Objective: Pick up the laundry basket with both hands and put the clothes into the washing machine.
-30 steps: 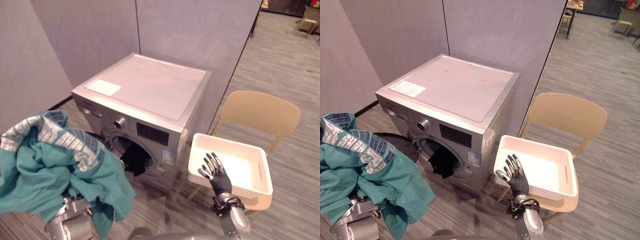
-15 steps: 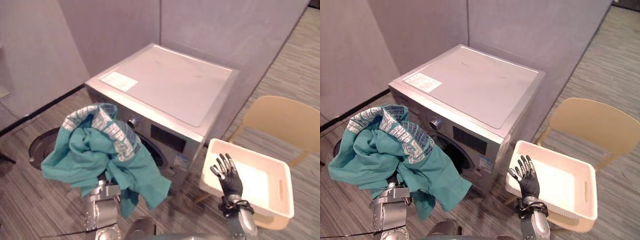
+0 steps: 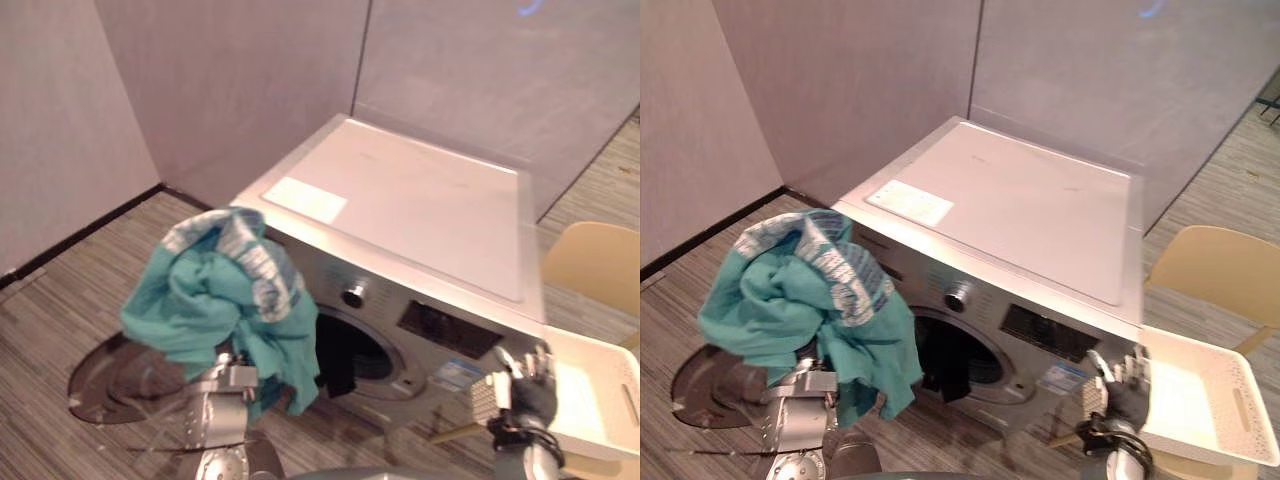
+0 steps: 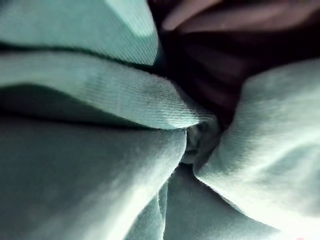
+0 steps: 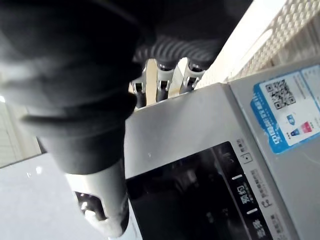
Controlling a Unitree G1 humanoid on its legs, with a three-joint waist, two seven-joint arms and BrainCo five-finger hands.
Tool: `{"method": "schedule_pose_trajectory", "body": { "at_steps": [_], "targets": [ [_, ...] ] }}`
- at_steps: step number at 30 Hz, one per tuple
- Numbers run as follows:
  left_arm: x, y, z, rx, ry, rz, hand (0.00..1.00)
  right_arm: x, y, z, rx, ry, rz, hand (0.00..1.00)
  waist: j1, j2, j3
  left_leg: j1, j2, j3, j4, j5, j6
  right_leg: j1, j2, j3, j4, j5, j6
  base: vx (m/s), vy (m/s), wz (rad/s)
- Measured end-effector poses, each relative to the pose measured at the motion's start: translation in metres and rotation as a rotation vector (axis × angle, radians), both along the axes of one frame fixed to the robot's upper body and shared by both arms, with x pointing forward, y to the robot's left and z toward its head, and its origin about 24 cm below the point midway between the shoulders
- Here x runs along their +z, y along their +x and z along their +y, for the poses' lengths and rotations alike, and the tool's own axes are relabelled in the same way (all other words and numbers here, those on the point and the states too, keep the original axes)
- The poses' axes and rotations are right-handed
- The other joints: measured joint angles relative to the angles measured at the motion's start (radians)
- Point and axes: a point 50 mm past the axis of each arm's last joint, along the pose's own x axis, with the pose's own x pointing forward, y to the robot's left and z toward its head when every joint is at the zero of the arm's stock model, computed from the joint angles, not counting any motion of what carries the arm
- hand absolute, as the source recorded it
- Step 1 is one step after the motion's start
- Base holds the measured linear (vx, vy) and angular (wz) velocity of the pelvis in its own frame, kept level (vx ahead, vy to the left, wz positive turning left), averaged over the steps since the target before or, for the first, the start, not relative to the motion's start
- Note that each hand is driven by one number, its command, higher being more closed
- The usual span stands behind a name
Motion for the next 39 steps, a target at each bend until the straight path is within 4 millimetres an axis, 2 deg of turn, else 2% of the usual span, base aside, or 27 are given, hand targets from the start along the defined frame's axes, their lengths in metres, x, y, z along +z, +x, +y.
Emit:
{"method": "schedule_pose_trajectory", "body": {
  "at_steps": [1,2,3,4,5,6,7,8,9,10,11,13,14,17,22,24,26,27,28,31,33,34,35,36,37,39],
  "targets": [
    [0.001,0.001,0.000,-0.010,0.014,-0.005,1.00,0.002,-0.002,-0.010,-0.042,-0.023,0.002,0.00,0.001,0.019,-0.012,-0.012,-0.011,0.038,0.022,-0.029,0.042,-0.024,-0.021,-0.004,-0.057,0.123,-0.071,0.18,0.654,-0.51],
    [0.000,0.001,0.002,-0.003,0.018,-0.001,1.00,0.003,-0.002,-0.013,-0.045,-0.032,0.003,0.00,0.005,0.029,-0.023,-0.009,-0.012,0.067,0.013,-0.036,0.056,-0.037,-0.029,-0.021,-0.101,0.205,-0.136,0.15,0.640,-0.99],
    [-0.001,-0.002,0.007,0.027,0.026,0.005,1.00,0.005,0.004,-0.013,-0.031,-0.034,-0.009,0.00,0.006,0.061,-0.029,0.023,-0.010,0.127,-0.035,-0.035,0.084,-0.061,-0.030,-0.068,-0.146,0.280,-0.155,0.14,0.648,-0.99],
    [-0.003,-0.003,0.013,0.052,0.034,0.017,1.00,0.005,0.010,-0.005,0.013,-0.013,-0.025,0.00,-0.012,0.073,-0.025,0.078,-0.024,0.155,-0.108,-0.009,0.120,-0.086,0.027,-0.091,-0.014,0.136,-0.019,0.11,0.521,-0.85],
    [-0.003,-0.004,0.013,0.057,0.033,0.021,1.00,0.002,0.013,0.005,0.071,0.003,-0.025,0.00,-0.015,0.069,-0.026,0.118,-0.036,0.166,-0.153,0.005,0.129,-0.089,0.062,-0.097,0.047,0.077,0.012,0.08,0.399,-0.55],
    [-0.004,-0.005,0.013,0.064,0.024,0.024,1.00,-0.002,0.017,0.025,0.151,0.046,-0.027,0.00,-0.011,0.064,-0.028,0.201,-0.062,0.215,-0.238,0.036,0.151,-0.085,0.132,-0.122,0.163,-0.040,0.031,0.04,0.180,-0.55],
    [-0.005,-0.006,0.012,0.070,0.008,0.023,1.00,-0.002,0.022,0.037,0.228,0.066,-0.040,0.00,-0.006,0.064,-0.029,0.250,-0.085,0.253,-0.283,0.048,0.163,-0.086,0.181,-0.161,0.238,-0.113,0.027,0.01,0.278,-0.92],
    [-0.006,-0.007,0.007,0.064,-0.022,0.018,1.00,-0.003,0.031,0.056,0.366,0.090,-0.060,0.00,0.014,0.069,-0.028,0.287,-0.105,0.309,-0.311,0.048,0.171,-0.091,0.255,-0.205,0.298,-0.199,0.023,-0.06,0.169,-0.87],
    [-0.006,-0.007,0.005,0.064,-0.037,0.019,1.00,-0.004,0.035,0.064,0.417,0.101,-0.066,0.00,0.019,0.068,-0.031,0.291,-0.105,0.328,-0.311,0.046,0.174,-0.097,0.275,-0.221,0.295,-0.224,0.008,-0.15,0.173,-0.98],
    [-0.008,-0.009,0.001,0.062,-0.060,0.025,1.00,-0.003,0.042,0.078,0.500,0.121,-0.081,0.00,0.037,0.082,-0.033,0.285,-0.107,0.351,-0.310,0.043,0.179,-0.096,0.288,-0.248,0.246,-0.250,-0.043,-0.16,0.090,-0.59],
    [-0.009,-0.010,0.001,0.059,-0.062,0.028,1.00,-0.003,0.044,0.084,0.526,0.129,-0.088,0.00,0.037,0.084,-0.035,0.278,-0.112,0.351,-0.309,0.042,0.180,-0.089,0.288,-0.247,0.208,-0.256,-0.066,-0.19,0.074,-0.46],
    [-0.011,-0.011,0.000,0.050,-0.068,0.044,1.00,-0.005,0.048,0.093,0.579,0.148,-0.087,0.00,0.045,0.062,-0.029,0.252,-0.142,0.345,-0.312,0.045,0.174,-0.056,0.286,-0.240,0.075,-0.296,-0.128,-0.18,0.010,-0.24],
    [-0.015,-0.011,-0.002,0.039,-0.075,0.061,1.00,-0.005,0.049,0.092,0.576,0.147,-0.087,0.00,0.057,0.067,-0.029,0.241,-0.147,0.335,-0.309,0.049,0.171,-0.045,0.288,-0.236,0.032,-0.304,-0.115,-0.14,-0.016,-0.16],
    [-0.018,-0.011,-0.002,0.032,-0.075,0.079,1.00,-0.009,0.045,0.087,0.560,0.141,-0.063,0.00,0.056,0.061,-0.032,0.230,-0.152,0.287,-0.308,0.070,0.165,-0.031,0.309,-0.250,0.011,-0.288,-0.124,-0.07,-0.020,0.09],
    [-0.019,-0.012,-0.010,-0.027,-0.064,0.076,1.00,-0.011,0.042,0.090,0.549,0.159,-0.060,0.00,0.060,0.055,-0.028,0.187,-0.152,0.214,-0.272,0.090,0.164,-0.001,0.331,-0.302,-0.023,-0.272,-0.127,0.01,-0.015,0.35],
    [-0.021,-0.015,-0.009,-0.025,-0.059,0.093,1.00,-0.014,0.037,0.091,0.538,0.175,-0.048,0.00,0.063,0.059,-0.016,0.184,-0.147,0.199,-0.228,0.089,0.166,0.025,0.337,-0.301,-0.036,-0.272,-0.127,0.03,0.035,0.19],
    [-0.024,-0.018,-0.007,-0.025,-0.051,0.107,1.00,-0.015,0.036,0.093,0.537,0.183,-0.046,0.00,0.067,0.074,0.010,0.174,-0.140,0.161,-0.152,0.089,0.166,0.050,0.347,-0.286,-0.038,-0.275,-0.131,-0.02,0.043,-0.16],
    [-0.025,-0.020,-0.007,-0.028,-0.048,0.117,1.00,-0.019,0.036,0.095,0.546,0.192,-0.030,0.00,0.080,0.086,0.017,0.165,-0.135,0.131,-0.115,0.089,0.166,0.048,0.354,-0.260,-0.030,-0.280,-0.138,-0.05,0.065,-0.59],
    [-0.027,-0.021,-0.006,-0.033,-0.045,0.124,1.00,-0.023,0.034,0.098,0.554,0.202,-0.010,0.00,0.093,0.084,0.022,0.162,-0.136,0.097,-0.103,0.089,0.165,0.035,0.356,-0.228,-0.013,-0.294,-0.151,-0.05,0.069,-0.65],
    [-0.030,-0.025,-0.004,-0.038,-0.035,0.148,1.00,-0.034,0.023,0.098,0.559,0.209,0.054,0.00,0.087,0.082,0.023,0.156,-0.150,0.063,-0.099,0.082,0.162,0.001,0.334,-0.172,0.029,-0.307,-0.154,0.00,0.078,-0.58],
    [-0.030,-0.026,-0.005,-0.048,-0.032,0.150,1.00,-0.036,0.020,0.094,0.546,0.196,0.072,0.00,0.085,0.081,0.022,0.169,-0.131,0.060,-0.150,0.063,0.157,-0.031,0.333,-0.133,0.055,-0.302,-0.143,0.06,0.107,-0.63],
    [-0.031,-0.026,-0.007,-0.060,-0.033,0.152,1.00,-0.038,0.016,0.091,0.533,0.190,0.086,0.00,0.081,0.079,0.018,0.195,-0.132,0.071,-0.205,0.042,0.127,-0.043,0.333,-0.112,0.068,-0.306,-0.135,0.10,0.137,-0.49],
    [-0.031,-0.027,-0.008,-0.081,-0.027,0.148,1.00,-0.043,0.012,0.085,0.504,0.186,0.117,0.00,0.054,0.059,0.017,0.210,-0.144,0.098,-0.251,0.041,0.118,-0.065,0.315,-0.103,0.070,-0.306,-0.129,0.10,0.123,-0.23],
    [-0.031,-0.027,-0.008,-0.086,-0.023,0.149,1.00,-0.044,0.010,0.084,0.495,0.187,0.122,0.00,0.051,0.054,0.016,0.209,-0.146,0.100,-0.254,0.041,0.118,-0.068,0.313,-0.101,0.070,-0.305,-0.126,0.10,0.109,-0.09],
    [-0.032,-0.028,-0.011,-0.115,-0.009,0.155,1.00,-0.048,0.004,0.079,0.463,0.188,0.148,0.00,0.035,0.040,0.021,0.209,-0.153,0.105,-0.260,0.043,0.119,-0.067,0.306,-0.096,0.060,-0.299,-0.118,0.09,0.097,-0.07],
    [-0.034,-0.029,-0.018,-0.176,0.004,0.163,1.00,-0.063,-0.016,0.066,0.377,0.190,0.240,0.00,0.030,0.027,0.016,0.213,-0.163,0.110,-0.260,0.040,0.124,-0.054,0.296,-0.094,0.033,-0.288,-0.101,0.10,0.099,-0.03]
  ]
}}
